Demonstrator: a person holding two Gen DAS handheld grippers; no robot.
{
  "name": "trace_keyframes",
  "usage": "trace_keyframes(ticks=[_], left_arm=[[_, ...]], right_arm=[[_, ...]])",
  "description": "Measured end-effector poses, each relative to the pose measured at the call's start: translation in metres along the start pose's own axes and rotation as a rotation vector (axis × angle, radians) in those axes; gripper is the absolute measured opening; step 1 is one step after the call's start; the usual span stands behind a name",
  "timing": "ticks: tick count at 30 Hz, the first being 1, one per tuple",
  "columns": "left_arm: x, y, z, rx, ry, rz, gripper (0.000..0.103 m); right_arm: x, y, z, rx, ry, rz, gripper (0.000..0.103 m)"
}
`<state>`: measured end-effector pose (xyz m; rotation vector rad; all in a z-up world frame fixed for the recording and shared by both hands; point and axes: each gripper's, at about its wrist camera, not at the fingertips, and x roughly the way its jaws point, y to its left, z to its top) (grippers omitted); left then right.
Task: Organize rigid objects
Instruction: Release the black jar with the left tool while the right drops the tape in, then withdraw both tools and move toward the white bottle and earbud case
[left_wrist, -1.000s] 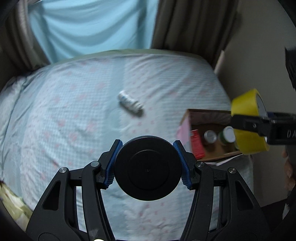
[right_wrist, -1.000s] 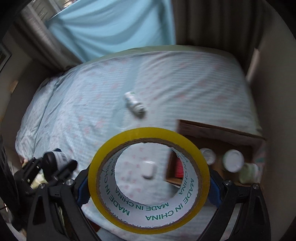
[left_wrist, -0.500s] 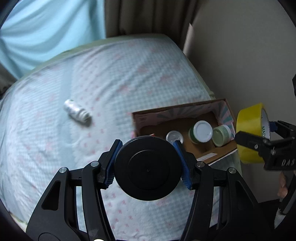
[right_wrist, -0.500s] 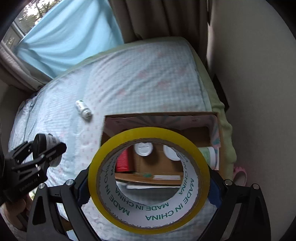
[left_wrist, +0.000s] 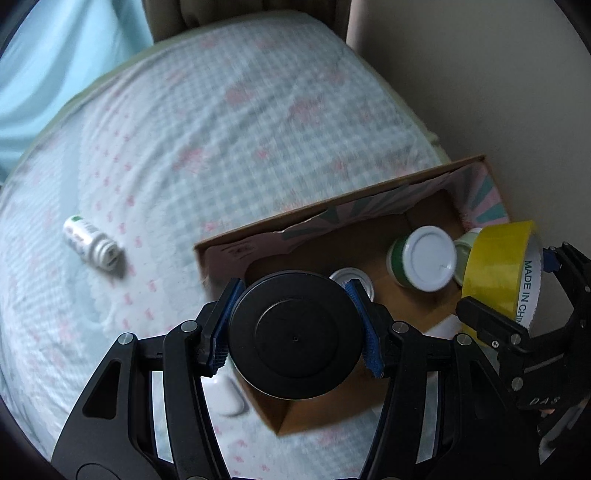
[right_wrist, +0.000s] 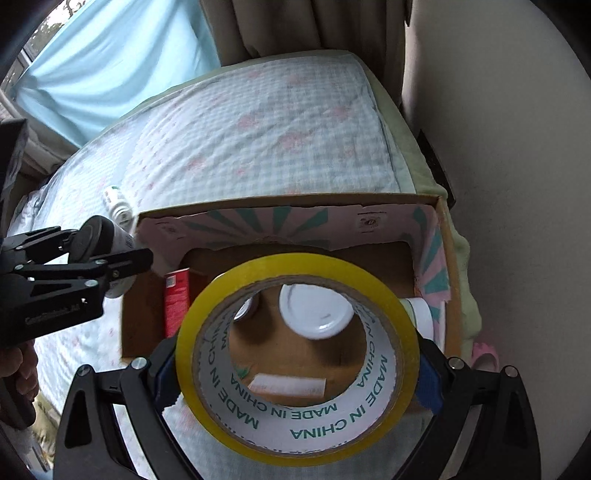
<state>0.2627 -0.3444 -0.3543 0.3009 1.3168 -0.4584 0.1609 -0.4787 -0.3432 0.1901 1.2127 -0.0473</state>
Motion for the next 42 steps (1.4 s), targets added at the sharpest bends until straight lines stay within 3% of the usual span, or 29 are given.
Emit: trace_keyframes(ticks=[8,9,10,11,12,18,27,34,42], left_arm=[[0.027,-0.007,0.015,0.056,0.033,0.05,0.053],[0.027,-0.008,0.016,0.06,0.036,0.054,0.058],[0.025,-0.009,0.017,0.059,0.025,0.042,0.069],[0.021,-0.009,0.018,0.053,0.009,0.03,0.102],[0.015,-0.009,0.019,0.042,-0.02,0.02,0.103],[0.002,-0.006,0.018,0.04,-0.042,0.027,0.103],[-0.029,0.008,-0.007,-0.005,-0.064,0.037,0.103],[-0.069,0.022,-0.035,-0.052,-0.105,0.065,0.103],[-0.127,0.062,-0.08,-0.125,-0.167,0.109,0.103]], right_arm=[[0.024,-0.004,0.002,-0.005,-0.01,-0.017,0.097],[0.026,-0.006,0.002,0.012,-0.006,-0.011,0.097],[0.028,-0.008,0.002,0.023,-0.005,-0.004,0.097],[0.029,-0.01,0.002,0.032,0.002,-0.001,0.098],[0.029,-0.013,0.0,0.043,-0.009,-0.003,0.102],[0.008,-0.021,-0.009,0.077,-0.116,-0.006,0.103],[-0.016,-0.014,-0.02,0.03,-0.149,-0.075,0.103],[-0.037,-0.009,-0.019,0.051,-0.096,-0.084,0.103],[-0.078,0.029,-0.028,-0.02,-0.141,-0.102,0.103]])
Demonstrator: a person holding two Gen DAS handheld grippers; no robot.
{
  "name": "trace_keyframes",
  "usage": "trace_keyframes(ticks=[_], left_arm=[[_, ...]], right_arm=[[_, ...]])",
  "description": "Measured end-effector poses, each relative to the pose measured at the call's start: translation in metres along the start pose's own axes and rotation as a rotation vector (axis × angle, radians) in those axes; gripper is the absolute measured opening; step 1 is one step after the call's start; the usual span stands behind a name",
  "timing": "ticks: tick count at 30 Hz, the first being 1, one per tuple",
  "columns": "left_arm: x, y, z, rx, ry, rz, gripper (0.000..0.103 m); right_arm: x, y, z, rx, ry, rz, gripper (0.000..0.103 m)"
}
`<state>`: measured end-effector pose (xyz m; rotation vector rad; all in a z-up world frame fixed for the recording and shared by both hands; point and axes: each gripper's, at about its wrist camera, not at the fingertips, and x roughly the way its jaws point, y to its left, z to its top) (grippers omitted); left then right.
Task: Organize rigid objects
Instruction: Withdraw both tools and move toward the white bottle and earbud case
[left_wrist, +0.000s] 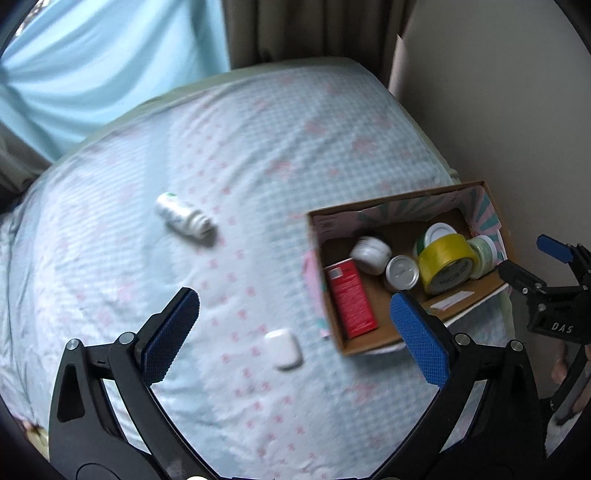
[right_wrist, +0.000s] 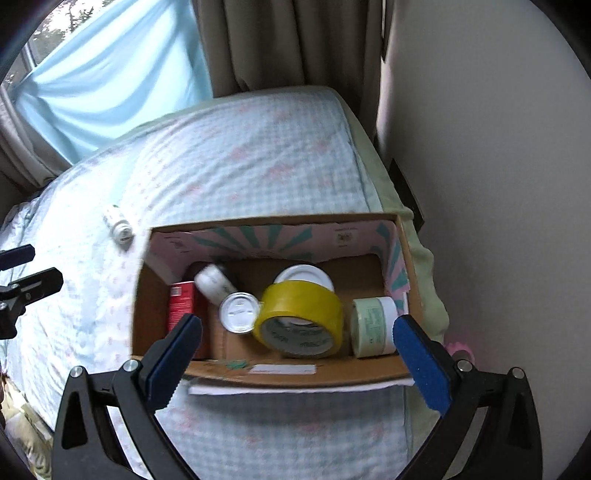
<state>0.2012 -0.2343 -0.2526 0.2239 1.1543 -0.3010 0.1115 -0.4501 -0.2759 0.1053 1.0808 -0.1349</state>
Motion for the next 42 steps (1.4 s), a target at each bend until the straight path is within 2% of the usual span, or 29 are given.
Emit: trace_keyframes(ticks=[7,11,15,18,21,24,27,30,34,38,42], left_arm=[[-0.043,0.069,-0.035,-0.017,-0.062,0.031,0.103],[-0.07,0.111,-0.059,-0.016,-0.098,0.012,0.103],[-0.095,0.151,-0.08,0.031,-0.138,0.01,0.103],[-0.106,0.178,-0.092,0.062,-0.158,0.007,0.103],[-0.111,0.212,-0.1,0.097,-0.173,-0.023,0.103],[-0.107,0.235,-0.101,0.124,-0.164,-0.063,0.103],[-0.097,0.252,-0.1,0.187,-0.154,-0.062,0.103],[-0.086,0.264,-0.097,0.265,-0.151,-0.1,0.103],[-0.07,0.267,-0.088,0.327,-0.136,-0.13,0.103],[-0.042,0.261,-0.075,0.411,-0.062,-0.137,0.103],[-0.017,0.253,-0.057,0.509,-0.053,-0.181,0.103]], right_arm=[[-0.041,0.06,-0.016,-0.044,-0.037,-0.016,0.103],[-0.059,0.107,-0.035,-0.047,-0.034,-0.003,0.103],[-0.071,0.157,-0.06,-0.033,-0.017,0.022,0.103],[-0.074,0.19,-0.075,-0.029,-0.001,0.007,0.103],[-0.075,0.214,-0.087,0.013,0.006,0.01,0.103],[-0.075,0.234,-0.095,0.055,0.012,0.002,0.103],[-0.074,0.252,-0.098,0.093,0.023,-0.015,0.103],[-0.072,0.27,-0.099,0.103,0.038,-0.024,0.103],[-0.066,0.285,-0.101,0.1,0.053,-0.038,0.103],[-0.053,0.292,-0.104,0.095,0.082,-0.052,0.103],[-0.026,0.292,-0.107,0.095,0.12,-0.059,0.103]])
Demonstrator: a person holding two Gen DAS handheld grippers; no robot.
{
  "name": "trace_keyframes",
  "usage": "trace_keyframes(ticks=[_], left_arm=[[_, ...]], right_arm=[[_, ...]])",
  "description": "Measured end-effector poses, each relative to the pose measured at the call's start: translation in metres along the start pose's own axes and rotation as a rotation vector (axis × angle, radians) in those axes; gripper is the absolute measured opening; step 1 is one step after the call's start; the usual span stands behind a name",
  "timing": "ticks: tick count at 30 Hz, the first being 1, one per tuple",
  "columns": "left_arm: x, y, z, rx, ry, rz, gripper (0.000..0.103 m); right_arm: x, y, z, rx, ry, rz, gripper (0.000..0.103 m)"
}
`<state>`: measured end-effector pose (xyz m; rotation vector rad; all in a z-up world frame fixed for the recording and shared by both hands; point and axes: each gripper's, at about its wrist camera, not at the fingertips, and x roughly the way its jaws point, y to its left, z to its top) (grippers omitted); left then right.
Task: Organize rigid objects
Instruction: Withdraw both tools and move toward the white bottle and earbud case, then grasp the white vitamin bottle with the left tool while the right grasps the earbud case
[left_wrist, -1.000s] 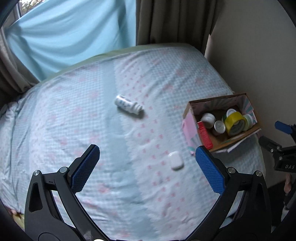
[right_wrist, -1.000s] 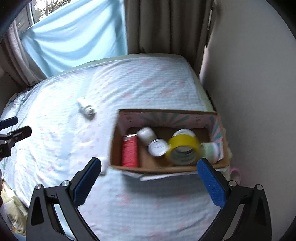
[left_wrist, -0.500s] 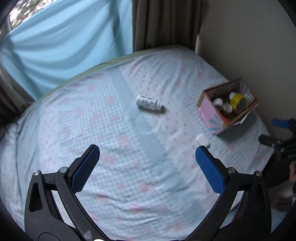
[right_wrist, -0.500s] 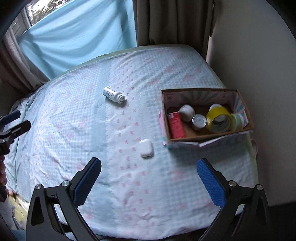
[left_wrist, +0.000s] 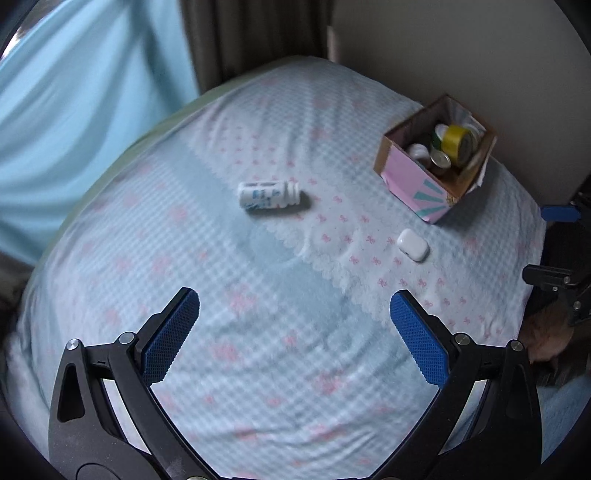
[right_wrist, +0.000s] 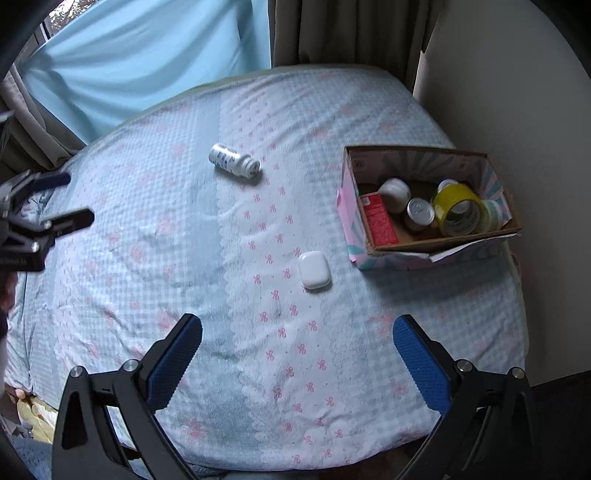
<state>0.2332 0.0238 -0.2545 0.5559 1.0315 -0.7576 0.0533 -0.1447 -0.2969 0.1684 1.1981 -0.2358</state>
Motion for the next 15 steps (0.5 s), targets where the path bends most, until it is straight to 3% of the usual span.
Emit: trace_keyframes(ticks=[4,15], left_arm=[[0.035,0.002,0.026,0.157,0.043,-0.007,0.103],[0.171,0.0,0.083,0.761,0.181,0.02,0.101]], right_arm=[[0.031,0.0,0.003,0.002,0.046,-0.015,0.103],[0.125,0.004,0.025,-0.032,0.141,-0.063,0.103]])
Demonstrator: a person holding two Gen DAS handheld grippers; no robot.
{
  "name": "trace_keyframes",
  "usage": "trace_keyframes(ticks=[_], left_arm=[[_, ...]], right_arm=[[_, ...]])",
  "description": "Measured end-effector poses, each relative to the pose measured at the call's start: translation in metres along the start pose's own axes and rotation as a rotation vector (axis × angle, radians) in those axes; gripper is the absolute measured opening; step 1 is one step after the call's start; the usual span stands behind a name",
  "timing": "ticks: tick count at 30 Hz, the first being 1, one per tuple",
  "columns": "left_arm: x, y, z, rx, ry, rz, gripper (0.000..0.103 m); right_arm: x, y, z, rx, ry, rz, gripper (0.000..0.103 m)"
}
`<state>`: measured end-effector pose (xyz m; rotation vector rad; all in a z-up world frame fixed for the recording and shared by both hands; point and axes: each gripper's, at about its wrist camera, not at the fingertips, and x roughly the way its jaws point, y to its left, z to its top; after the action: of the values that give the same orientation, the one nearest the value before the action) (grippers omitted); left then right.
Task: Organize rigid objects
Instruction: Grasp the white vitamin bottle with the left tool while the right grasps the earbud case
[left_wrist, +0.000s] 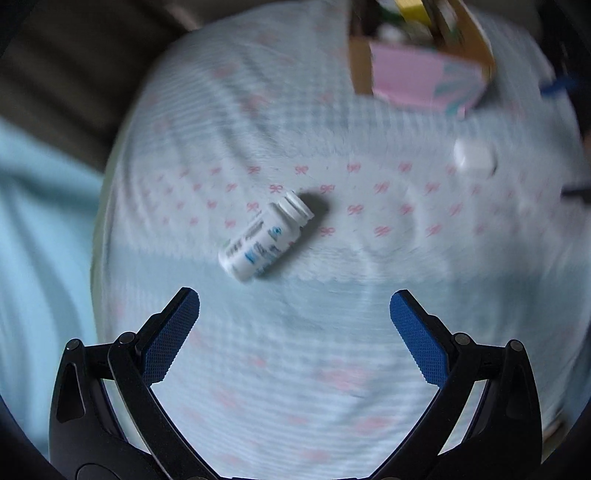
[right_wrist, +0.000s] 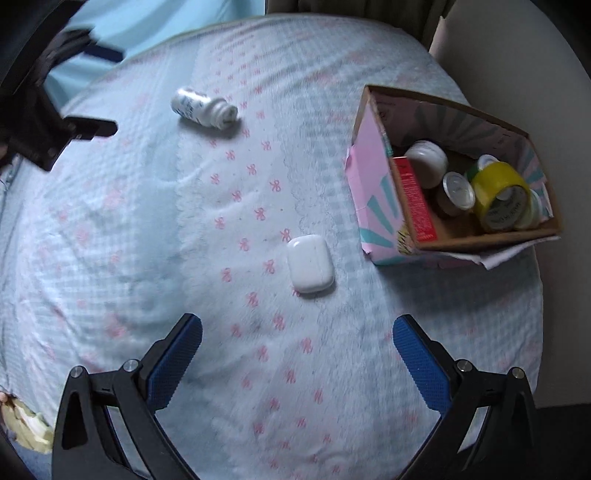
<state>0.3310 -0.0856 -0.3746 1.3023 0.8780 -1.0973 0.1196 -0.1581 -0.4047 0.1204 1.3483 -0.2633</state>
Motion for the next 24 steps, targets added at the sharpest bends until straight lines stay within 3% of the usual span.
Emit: trace_keyframes(ticks=[4,6,10,13,15,19,24], left_arm=[[0.053,0.01,0.014,0.229,0.025,0.035,0.095],[0.073,0.02,0.02,0.255,0.041,0.001,0.089],[0.104,0.023,0.026,0.382,0.06,-0.047,0.089],[0.124,0.019,0.026,0.481,0.093,-0.058,0.082],[0.133,0.018,0.026,0.516,0.118,-0.072,0.071],[0.143,0.015,0.026,0.556,0.131,-0.104,0.064],[0.142,0.018,0.025,0.557,0.13,-0.109,0.058]], right_arm=[[0.03,-0.003,0.011,0.02,0.024,-0.005,0.098],[0.051,-0.005,0.016,0.046,0.049,0.008,0.097],[0.076,-0.003,0.023,0.055,0.066,0.013,0.097],[0.09,0.0,0.027,0.04,0.085,-0.004,0.087],[0.098,0.001,0.03,0.04,0.103,-0.005,0.085],[0.11,-0.001,0.035,0.051,0.123,0.001,0.084],[0.116,-0.003,0.036,0.053,0.143,0.005,0.068]])
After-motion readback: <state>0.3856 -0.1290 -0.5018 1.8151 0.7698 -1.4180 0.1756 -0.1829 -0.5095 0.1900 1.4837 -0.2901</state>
